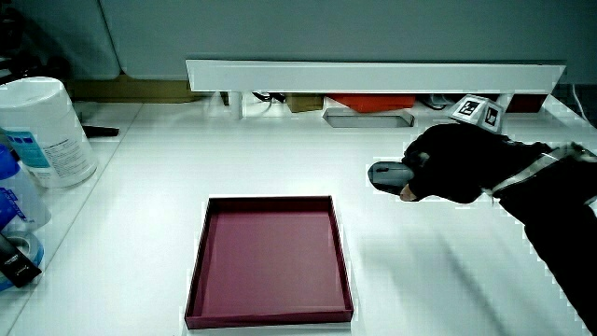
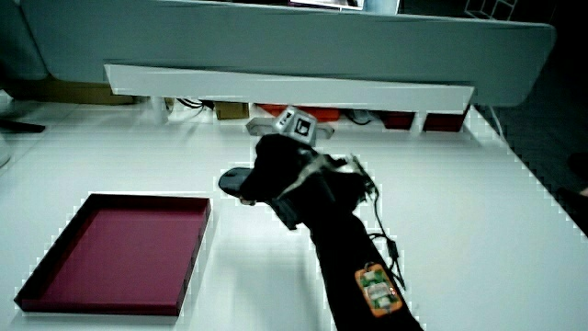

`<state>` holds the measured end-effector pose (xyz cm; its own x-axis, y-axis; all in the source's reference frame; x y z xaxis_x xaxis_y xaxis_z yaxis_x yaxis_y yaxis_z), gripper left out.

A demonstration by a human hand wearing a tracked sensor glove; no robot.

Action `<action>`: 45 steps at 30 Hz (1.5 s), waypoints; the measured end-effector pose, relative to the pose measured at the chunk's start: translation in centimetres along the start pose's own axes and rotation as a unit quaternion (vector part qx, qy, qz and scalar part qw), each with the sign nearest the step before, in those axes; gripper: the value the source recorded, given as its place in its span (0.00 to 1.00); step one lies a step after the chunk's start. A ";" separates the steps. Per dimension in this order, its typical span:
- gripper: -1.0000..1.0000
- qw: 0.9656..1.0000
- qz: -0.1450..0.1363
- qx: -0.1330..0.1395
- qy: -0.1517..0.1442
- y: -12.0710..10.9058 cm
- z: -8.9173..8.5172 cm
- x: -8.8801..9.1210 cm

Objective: Place mouse on desk

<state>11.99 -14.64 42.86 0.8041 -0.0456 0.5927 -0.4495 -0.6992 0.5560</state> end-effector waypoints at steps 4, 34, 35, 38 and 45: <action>0.50 0.999 -0.010 0.045 -0.021 -1.5 1.0 1.1; 0.50 0.990 -0.136 0.029 -0.021 -0.1 -4.1 11.2; 0.50 0.990 -0.139 0.024 -0.015 0.0 -4.3 11.6; 0.50 0.989 -0.139 0.032 -0.025 -0.3 -4.3 11.3; 0.42 0.989 -0.144 0.023 -0.025 -0.3 -4.3 11.3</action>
<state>19.52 -11.86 51.89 0.9146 0.1265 0.3840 -0.1816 -0.7201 0.6697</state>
